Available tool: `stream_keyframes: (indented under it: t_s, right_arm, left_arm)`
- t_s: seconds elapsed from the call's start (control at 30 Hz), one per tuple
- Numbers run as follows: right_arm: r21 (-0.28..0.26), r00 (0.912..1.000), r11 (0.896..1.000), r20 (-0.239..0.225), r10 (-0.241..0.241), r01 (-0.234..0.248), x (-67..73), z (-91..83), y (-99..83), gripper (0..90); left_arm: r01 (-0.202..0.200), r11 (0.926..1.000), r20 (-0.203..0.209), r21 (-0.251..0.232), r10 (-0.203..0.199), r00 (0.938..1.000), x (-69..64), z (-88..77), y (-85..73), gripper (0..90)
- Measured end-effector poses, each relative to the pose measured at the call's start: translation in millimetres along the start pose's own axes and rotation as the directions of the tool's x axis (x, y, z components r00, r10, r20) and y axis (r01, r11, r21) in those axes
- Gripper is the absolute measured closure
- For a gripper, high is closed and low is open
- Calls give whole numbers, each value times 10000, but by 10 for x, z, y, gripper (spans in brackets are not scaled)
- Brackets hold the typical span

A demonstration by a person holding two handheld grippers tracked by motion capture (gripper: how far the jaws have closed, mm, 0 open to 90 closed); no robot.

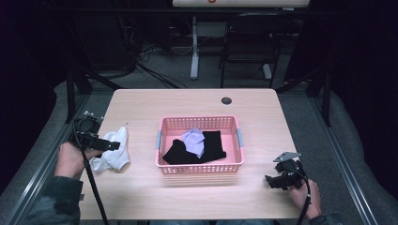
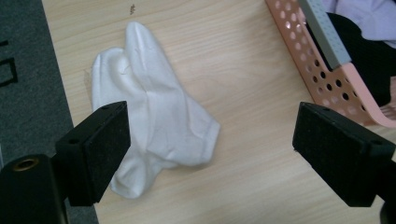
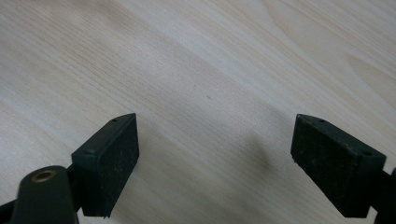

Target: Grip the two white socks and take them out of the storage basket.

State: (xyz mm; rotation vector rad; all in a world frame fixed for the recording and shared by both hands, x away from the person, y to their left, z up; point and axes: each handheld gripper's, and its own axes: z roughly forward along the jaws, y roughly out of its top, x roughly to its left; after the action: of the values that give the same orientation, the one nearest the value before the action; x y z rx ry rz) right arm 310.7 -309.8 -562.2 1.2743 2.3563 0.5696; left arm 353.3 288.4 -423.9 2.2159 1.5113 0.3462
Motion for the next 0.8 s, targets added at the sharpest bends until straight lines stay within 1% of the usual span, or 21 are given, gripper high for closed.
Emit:
stream_keyframes:
  t_s: [0.03,0.13,0.2,0.37,0.4,0.43,0.53,0.6,0.67,0.7,0.77,0.8]
  right_arm:
    - [-17,10000,10000,-48,13,-13,1,1,0,145]
    - [-19,10000,10000,11,2,-2,7,-1,2,145]
    - [-26,10000,10000,11,8,-8,6,-1,1,145]
    - [7,10000,10000,-9,-17,17,7,3,3,145]
    - [-3,10000,10000,6,-14,14,8,2,3,145]
    - [-7,10000,10000,4,-8,8,7,1,3,145]
    - [-15,10000,10000,35,-1,1,7,0,1,145]
    - [-15,10000,10000,54,-1,2,5,-2,0,145]
    - [0,10000,10000,32,-13,13,1,0,-1,145]
    - [12,10000,10000,32,-17,17,-1,0,-1,145]
    - [48,10000,10000,22,-23,23,-3,0,0,145]
    - [47,10000,10000,13,-35,34,-3,-1,0,145]
  left_arm:
    - [-39,10000,-39,-21,39,10000,-34,-12,-37,92]
    - [-178,9998,-90,-122,176,9998,-120,-26,-142,70]
    - [-264,9996,-226,-140,261,9994,-178,-26,-225,56]
    - [-415,9987,-307,-292,406,9987,-329,-1,-450,40]
    - [-454,9986,-363,-256,445,9984,-361,14,-493,38]
    - [-490,9985,-406,-238,480,9980,-389,34,-535,35]
    - [-432,9988,-402,-247,422,9983,-467,107,-679,22]
    - [-381,9990,-469,-254,369,9982,-521,181,-788,21]
    - [-342,9992,-451,-215,332,9984,-573,266,-898,20]
    - [-226,9995,-467,-239,215,9987,-600,312,-951,18]
    - [-176,9997,-422,-144,170,9990,-636,391,-1033,16]
    - [-92,9998,-416,-192,84,9991,-647,421,-1067,11]
